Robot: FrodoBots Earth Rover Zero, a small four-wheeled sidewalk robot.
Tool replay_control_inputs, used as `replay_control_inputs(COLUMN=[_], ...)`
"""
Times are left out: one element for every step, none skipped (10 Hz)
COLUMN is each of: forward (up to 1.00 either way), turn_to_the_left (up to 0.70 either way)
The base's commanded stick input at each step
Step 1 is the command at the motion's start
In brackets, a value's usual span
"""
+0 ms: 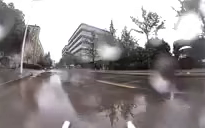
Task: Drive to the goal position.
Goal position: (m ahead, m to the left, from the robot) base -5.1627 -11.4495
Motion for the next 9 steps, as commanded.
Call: replay_control_inputs(forward=[0.0, 0.0, 0.0, 0.0, 0.0, 0.0, 0.0, 0.0, 0.0], turn_to_the_left=[-0.7, -0.7, -0.7, -0.7, -0.7, -0.7, -0.7, -0.7, -0.7])
